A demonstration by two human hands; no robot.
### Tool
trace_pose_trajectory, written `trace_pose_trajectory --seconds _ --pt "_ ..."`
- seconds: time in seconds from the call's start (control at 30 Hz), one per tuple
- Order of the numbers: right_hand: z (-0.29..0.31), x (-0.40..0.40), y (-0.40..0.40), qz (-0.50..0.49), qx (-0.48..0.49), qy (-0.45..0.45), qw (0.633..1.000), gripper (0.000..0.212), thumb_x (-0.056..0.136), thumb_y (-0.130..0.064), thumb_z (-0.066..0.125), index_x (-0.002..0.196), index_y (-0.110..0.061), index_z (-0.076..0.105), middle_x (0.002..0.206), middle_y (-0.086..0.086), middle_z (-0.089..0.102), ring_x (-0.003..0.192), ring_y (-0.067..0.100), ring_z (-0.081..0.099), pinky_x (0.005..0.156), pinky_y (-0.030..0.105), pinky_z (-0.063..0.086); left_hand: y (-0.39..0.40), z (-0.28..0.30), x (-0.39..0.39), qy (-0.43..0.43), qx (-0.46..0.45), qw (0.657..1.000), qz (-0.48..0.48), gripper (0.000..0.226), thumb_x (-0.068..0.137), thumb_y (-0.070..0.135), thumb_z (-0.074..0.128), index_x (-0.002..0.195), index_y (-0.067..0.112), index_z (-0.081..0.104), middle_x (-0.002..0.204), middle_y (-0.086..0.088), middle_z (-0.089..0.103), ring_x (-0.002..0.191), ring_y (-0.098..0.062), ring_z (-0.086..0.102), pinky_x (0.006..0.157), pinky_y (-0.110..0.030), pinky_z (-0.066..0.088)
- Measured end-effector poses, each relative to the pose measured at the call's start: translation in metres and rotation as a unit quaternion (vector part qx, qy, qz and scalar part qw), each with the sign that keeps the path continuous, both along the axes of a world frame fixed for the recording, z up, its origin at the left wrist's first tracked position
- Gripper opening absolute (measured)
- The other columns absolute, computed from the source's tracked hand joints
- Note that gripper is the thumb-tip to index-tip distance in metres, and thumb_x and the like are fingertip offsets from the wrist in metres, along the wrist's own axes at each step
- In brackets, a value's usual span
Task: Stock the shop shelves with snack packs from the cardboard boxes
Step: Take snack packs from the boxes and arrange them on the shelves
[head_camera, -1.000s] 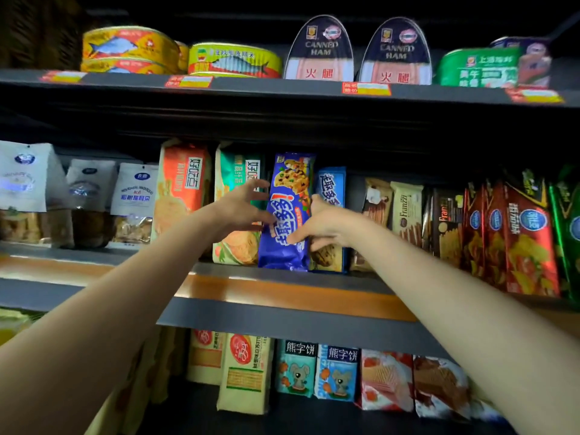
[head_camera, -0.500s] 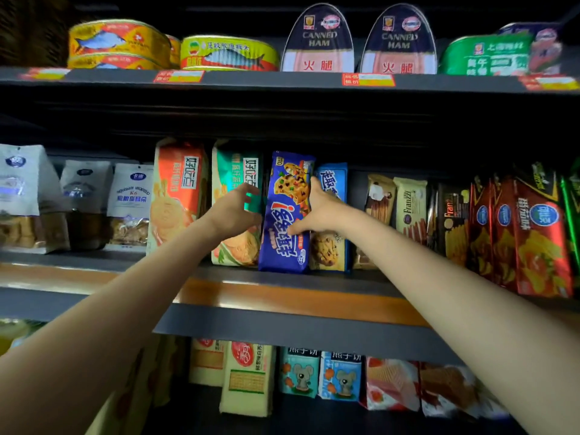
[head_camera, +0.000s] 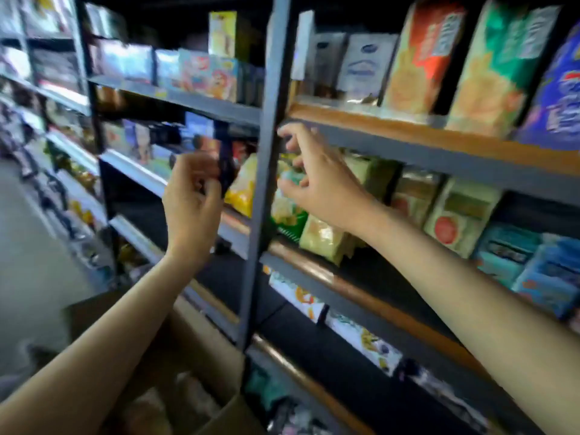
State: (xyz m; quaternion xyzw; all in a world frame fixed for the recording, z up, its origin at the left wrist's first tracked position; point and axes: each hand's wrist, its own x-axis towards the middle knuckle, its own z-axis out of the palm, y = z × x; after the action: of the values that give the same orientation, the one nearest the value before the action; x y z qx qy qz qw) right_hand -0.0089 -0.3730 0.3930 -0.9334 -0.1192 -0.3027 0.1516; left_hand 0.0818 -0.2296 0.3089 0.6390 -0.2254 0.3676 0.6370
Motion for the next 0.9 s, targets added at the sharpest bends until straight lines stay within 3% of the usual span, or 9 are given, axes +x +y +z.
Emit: trace_pose_trajectory --seconds 0.1,0.17,0.23,0.3,0.37,0.43,0.67,0.8,0.9 --pt "-0.076 0.049 0.066 0.037 0.008 0.211 0.977 0.056 0.089 -0.022 0.061 0.136 -0.015 0.032 0.128 0.009 0.037 0.114 0.024 0.047 0.084 0.027 0.037 0.120 -0.100 0.028 0.214 0.060 0.971 0.089 0.017 0.081 0.015 0.050 0.096 0.023 0.053 0.090 -0.015 0.060 0.081 -0.035 0.059 0.075 -0.048 0.050" --pt "-0.132 0.076 0.109 0.060 -0.003 0.329 0.942 0.058 0.091 -0.026 0.059 0.139 -0.018 0.029 0.134 0.009 0.035 0.119 0.025 0.046 0.090 0.029 0.038 0.193 -0.159 0.029 0.362 0.149 0.912 0.119 0.021 0.085 0.007 0.056 0.106 0.007 0.053 0.098 -0.024 0.059 0.091 -0.039 0.059 0.080 -0.045 0.047" --pt "-0.186 0.095 0.153 0.077 -0.019 0.409 0.909 0.058 0.092 -0.028 0.057 0.141 -0.019 0.027 0.138 0.008 0.034 0.123 0.024 0.043 0.093 0.031 0.037 0.257 -0.214 0.013 0.496 0.230 0.832 0.096 0.019 0.087 0.004 0.056 0.105 0.001 0.053 0.098 -0.022 0.059 0.095 -0.031 0.059 0.081 -0.036 0.044" --pt "-0.234 0.111 0.193 0.092 -0.020 0.462 0.882 0.056 0.092 -0.028 0.056 0.140 -0.018 0.029 0.137 0.009 0.035 0.122 0.025 0.044 0.093 0.031 0.038 0.311 -0.259 -0.004 0.570 0.262 0.774 0.084 0.015 0.086 0.014 0.061 0.097 0.006 0.056 0.097 -0.016 0.062 0.092 -0.026 0.059 0.084 -0.038 0.048" --pt "-0.278 0.120 0.228 0.112 -0.014 0.514 0.851 0.054 0.092 -0.026 0.056 0.138 -0.016 0.031 0.135 0.010 0.035 0.121 0.026 0.045 0.095 0.032 0.039 0.349 -0.289 -0.018 0.624 0.290 0.718 0.102 0.030 0.085 0.025 0.063 0.109 0.008 0.058 0.107 -0.014 0.064 0.100 -0.029 0.060 0.086 -0.037 0.047" --pt "-0.320 0.129 0.260 0.143 -0.021 0.560 0.816 0.056 0.092 -0.027 0.056 0.139 -0.013 0.030 0.136 0.013 0.035 0.124 0.029 0.042 0.100 0.035 0.038 0.375 -0.311 -0.026 0.660 0.295 0.680 0.123 0.033 0.088 0.022 0.059 0.115 0.004 0.053 0.112 -0.015 0.062 0.104 -0.032 0.057 0.080 -0.032 0.042" --pt "-0.446 0.184 0.336 0.200 -0.097 0.618 0.754 0.054 0.093 -0.022 0.055 0.137 -0.002 0.031 0.142 0.016 0.032 0.131 0.033 0.033 0.102 0.039 0.037 0.403 -0.352 -0.011 0.686 0.308 0.642 0.147 0.028 0.089 0.017 0.055 0.113 0.004 0.051 0.108 -0.017 0.063 0.098 -0.032 0.059 0.077 -0.034 0.044" --pt "-0.491 0.222 0.370 0.161 -0.059 0.611 0.773 0.067 0.088 -0.028 0.064 0.140 -0.003 0.030 0.144 0.016 0.031 0.131 0.031 0.034 0.103 0.036 0.035 0.408 -0.368 0.019 0.677 0.358 0.631 0.120 0.028 0.089 0.015 0.050 0.116 0.010 0.047 0.108 -0.010 0.060 0.086 -0.021 0.053 0.072 -0.029 0.041" --pt "-0.507 0.253 0.398 0.178 -0.018 0.573 0.800 0.083 0.081 -0.039 0.069 0.145 -0.010 0.024 0.148 0.012 0.024 0.136 0.030 0.023 0.112 0.041 0.026 0.414 -0.381 0.037 0.685 0.341 0.633 0.116 0.027 0.089 0.015 0.050 0.115 0.014 0.048 0.108 -0.006 0.057 0.094 -0.023 0.055 0.074 -0.029 0.041"
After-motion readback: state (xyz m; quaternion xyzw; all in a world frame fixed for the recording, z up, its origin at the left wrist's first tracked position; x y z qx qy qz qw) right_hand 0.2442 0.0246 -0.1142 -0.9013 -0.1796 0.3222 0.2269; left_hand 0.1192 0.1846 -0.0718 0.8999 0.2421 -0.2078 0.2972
